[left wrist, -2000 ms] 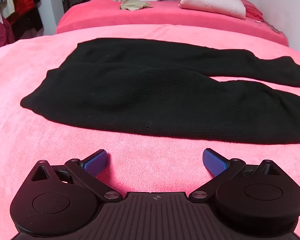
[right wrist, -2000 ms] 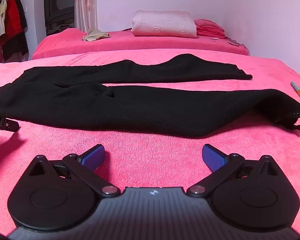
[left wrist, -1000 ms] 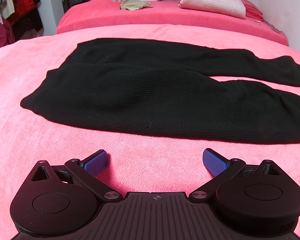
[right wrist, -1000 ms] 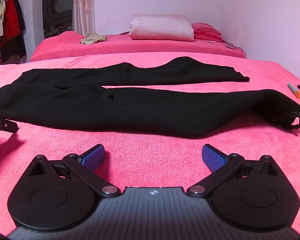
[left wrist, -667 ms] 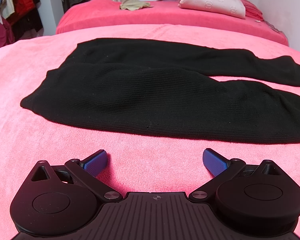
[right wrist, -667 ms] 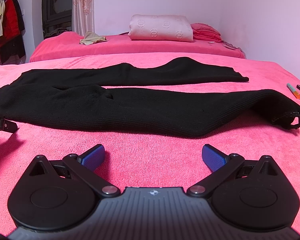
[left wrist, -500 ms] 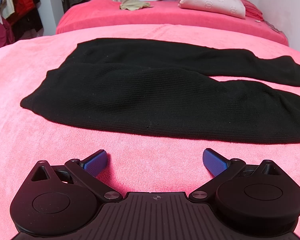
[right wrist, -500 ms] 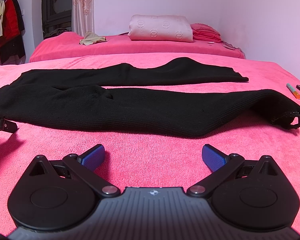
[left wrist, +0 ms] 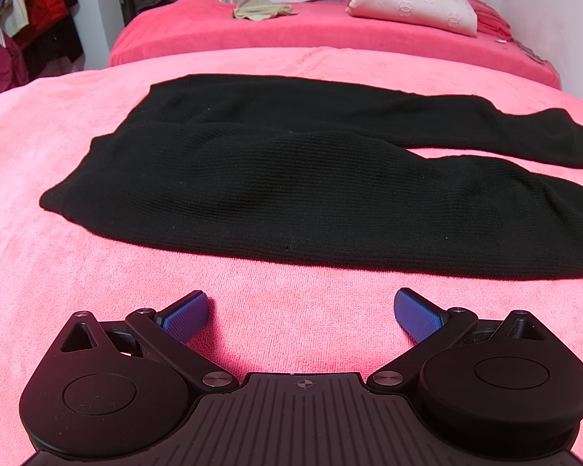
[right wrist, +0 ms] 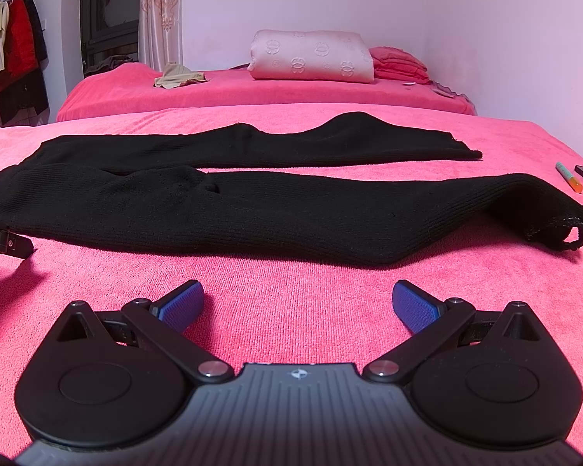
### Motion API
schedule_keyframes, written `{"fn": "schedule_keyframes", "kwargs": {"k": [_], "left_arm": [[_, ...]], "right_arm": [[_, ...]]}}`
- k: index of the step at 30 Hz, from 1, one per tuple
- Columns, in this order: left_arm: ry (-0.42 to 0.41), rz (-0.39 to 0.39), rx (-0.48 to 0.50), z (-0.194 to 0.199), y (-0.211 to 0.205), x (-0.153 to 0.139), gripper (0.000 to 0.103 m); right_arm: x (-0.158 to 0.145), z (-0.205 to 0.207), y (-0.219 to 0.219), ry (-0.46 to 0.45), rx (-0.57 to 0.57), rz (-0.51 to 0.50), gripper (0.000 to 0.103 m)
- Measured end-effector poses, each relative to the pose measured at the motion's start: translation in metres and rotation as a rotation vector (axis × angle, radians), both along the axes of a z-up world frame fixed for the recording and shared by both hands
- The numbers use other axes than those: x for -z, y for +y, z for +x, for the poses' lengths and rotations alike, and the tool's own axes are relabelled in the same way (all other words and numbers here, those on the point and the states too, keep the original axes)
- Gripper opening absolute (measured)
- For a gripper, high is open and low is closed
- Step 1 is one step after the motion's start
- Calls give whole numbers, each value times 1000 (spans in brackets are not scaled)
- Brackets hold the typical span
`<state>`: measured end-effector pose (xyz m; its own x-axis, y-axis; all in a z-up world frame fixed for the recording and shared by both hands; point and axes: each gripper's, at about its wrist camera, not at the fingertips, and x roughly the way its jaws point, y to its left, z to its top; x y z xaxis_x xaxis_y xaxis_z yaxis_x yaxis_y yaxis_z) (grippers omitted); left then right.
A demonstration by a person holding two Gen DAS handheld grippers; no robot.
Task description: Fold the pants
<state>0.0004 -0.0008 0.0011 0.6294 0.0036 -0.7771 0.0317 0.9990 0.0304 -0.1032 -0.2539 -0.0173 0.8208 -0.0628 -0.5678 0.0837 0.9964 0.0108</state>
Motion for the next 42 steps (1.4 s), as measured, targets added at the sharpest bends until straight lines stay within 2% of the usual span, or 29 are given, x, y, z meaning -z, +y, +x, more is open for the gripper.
{"fn": "schedule_keyframes", "kwargs": {"k": [18, 21, 23, 26, 28, 37, 42], "left_arm": [[-5, 1, 5, 0, 0, 0, 103], [-17, 0, 21, -3, 1, 0, 103], [-26, -1, 32, -4, 3, 1, 103], [-34, 0, 38, -5, 3, 1, 103], [-35, 4, 37, -5, 2, 1, 103], [-31, 4, 36, -5, 3, 1, 103], [-25, 5, 37, -4, 3, 0, 103]], "right_arm": [[-3, 3, -4, 17, -12, 12, 103], [-6, 7, -14, 32, -40, 58, 103], [-9, 8, -28, 24, -57, 124, 103], [-10, 8, -45, 9, -53, 213, 103], [-10, 9, -49, 2, -52, 238, 103], [-1, 7, -13, 22, -76, 42, 103], [-2, 9, -17, 34, -99, 61, 103]]}}
